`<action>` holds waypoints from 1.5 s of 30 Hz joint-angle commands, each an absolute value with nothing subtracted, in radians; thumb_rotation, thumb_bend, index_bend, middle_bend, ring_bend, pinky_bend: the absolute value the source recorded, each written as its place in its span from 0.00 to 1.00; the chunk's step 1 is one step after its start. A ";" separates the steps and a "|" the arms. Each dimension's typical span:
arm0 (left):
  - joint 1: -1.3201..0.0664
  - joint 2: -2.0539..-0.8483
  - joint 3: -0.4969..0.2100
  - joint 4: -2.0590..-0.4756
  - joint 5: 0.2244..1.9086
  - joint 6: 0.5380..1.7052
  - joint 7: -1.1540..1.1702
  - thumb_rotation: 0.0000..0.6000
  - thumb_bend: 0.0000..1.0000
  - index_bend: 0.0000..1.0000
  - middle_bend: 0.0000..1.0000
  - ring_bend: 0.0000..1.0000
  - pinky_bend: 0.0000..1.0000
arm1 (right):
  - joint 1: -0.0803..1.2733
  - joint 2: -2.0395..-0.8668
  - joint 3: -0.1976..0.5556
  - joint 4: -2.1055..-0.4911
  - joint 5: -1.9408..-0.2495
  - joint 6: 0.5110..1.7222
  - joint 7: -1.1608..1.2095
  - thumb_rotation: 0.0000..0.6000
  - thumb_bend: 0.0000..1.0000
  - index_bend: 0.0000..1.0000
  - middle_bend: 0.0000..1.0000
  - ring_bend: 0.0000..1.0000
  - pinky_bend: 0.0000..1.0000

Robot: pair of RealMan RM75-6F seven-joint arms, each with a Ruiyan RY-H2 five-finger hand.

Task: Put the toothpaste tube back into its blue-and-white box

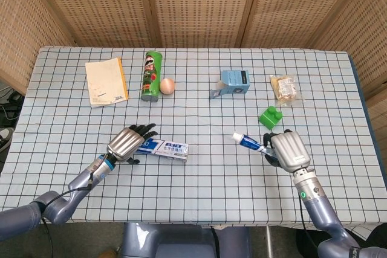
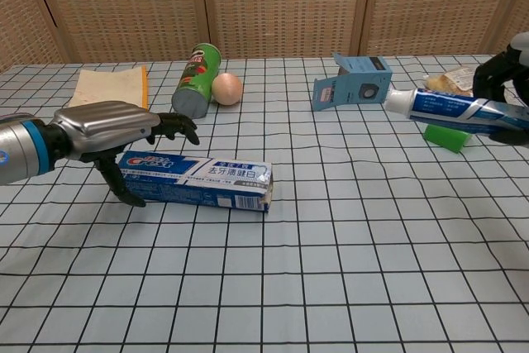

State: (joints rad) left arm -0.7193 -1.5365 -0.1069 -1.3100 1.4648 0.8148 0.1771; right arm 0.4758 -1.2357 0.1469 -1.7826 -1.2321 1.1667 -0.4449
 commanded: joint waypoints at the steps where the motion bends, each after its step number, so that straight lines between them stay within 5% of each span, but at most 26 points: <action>1: -0.738 -1.574 -0.113 -1.281 1.429 0.793 0.206 1.00 0.00 0.20 0.15 0.26 0.32 | 0.474 -1.229 0.146 -1.782 -1.234 1.170 -0.439 1.00 0.72 0.70 0.69 0.70 0.55; 11: -0.762 -1.642 -0.123 -1.232 1.361 0.785 0.257 1.00 0.00 0.39 0.32 0.41 0.43 | 0.467 -1.209 0.139 -1.774 -1.240 1.172 -0.410 1.00 0.72 0.70 0.69 0.70 0.55; 19: -0.750 -1.654 -0.129 -1.228 1.372 0.870 0.249 1.00 0.14 0.56 0.46 0.54 0.51 | 0.460 -1.198 0.137 -1.758 -1.249 1.177 -0.380 1.00 0.72 0.70 0.69 0.70 0.55; 35: -0.677 -1.569 -0.163 -1.311 1.407 1.004 -0.254 1.00 0.14 0.57 0.47 0.54 0.52 | 0.480 -1.100 0.148 -1.848 -1.302 1.194 -0.478 1.00 0.72 0.70 0.69 0.70 0.55; 45: -0.680 -1.573 -0.174 -1.218 1.408 0.938 -0.687 1.00 0.13 0.57 0.47 0.54 0.52 | 0.529 -0.939 0.191 -1.967 -1.308 1.148 -0.556 1.00 0.72 0.70 0.69 0.70 0.55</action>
State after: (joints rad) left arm -0.6779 -1.5736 -0.1688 -1.2597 1.4002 0.9641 -0.5838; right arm 0.5123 -0.9746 0.1762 -1.9374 -1.3064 1.1653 -0.5400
